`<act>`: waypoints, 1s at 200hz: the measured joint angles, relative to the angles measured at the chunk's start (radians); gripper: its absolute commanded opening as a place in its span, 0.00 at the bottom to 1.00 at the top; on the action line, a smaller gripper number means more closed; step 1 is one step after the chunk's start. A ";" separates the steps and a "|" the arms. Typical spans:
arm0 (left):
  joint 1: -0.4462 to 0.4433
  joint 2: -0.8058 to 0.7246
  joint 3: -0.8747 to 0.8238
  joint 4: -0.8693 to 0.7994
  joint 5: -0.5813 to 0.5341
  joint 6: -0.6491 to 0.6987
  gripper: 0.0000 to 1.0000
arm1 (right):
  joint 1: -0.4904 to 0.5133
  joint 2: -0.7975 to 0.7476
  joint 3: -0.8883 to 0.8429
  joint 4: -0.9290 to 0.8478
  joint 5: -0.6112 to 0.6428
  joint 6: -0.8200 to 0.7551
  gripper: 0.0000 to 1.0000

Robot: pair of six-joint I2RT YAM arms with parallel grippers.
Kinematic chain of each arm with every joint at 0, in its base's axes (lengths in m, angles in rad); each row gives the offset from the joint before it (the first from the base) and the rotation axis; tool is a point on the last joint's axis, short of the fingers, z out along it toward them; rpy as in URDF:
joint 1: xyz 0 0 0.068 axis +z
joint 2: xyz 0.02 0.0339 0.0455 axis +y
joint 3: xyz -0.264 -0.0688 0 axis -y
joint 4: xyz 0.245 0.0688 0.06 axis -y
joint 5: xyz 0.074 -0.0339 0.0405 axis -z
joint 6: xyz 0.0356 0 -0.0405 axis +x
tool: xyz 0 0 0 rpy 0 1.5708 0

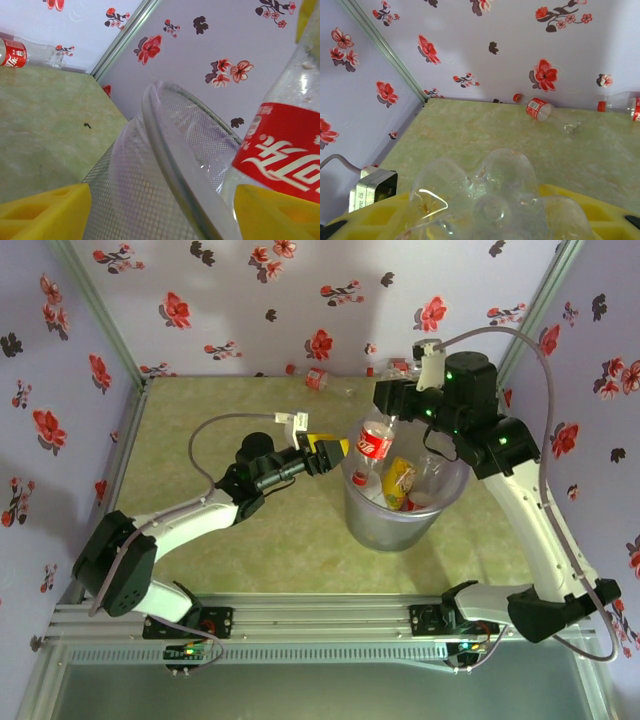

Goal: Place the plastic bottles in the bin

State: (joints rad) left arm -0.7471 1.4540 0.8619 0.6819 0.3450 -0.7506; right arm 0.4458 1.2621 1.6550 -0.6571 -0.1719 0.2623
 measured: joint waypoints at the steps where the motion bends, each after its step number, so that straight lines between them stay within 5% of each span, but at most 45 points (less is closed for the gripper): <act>1: 0.000 0.000 0.000 0.000 0.000 0.000 0.76 | 0.000 0.000 0.003 -0.002 0.002 -0.001 0.35; 132: 0.000 0.006 0.000 0.000 0.000 -0.003 0.76 | -0.056 -0.053 0.026 -0.085 0.304 -0.148 0.34; 200: 0.000 0.009 0.000 0.003 0.000 -0.003 0.76 | -0.068 -0.056 0.010 -0.185 0.264 -0.124 0.35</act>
State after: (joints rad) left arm -0.7471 1.4628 0.8623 0.6849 0.3450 -0.7536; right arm 0.3775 1.2060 1.6653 -0.8425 0.0925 0.1379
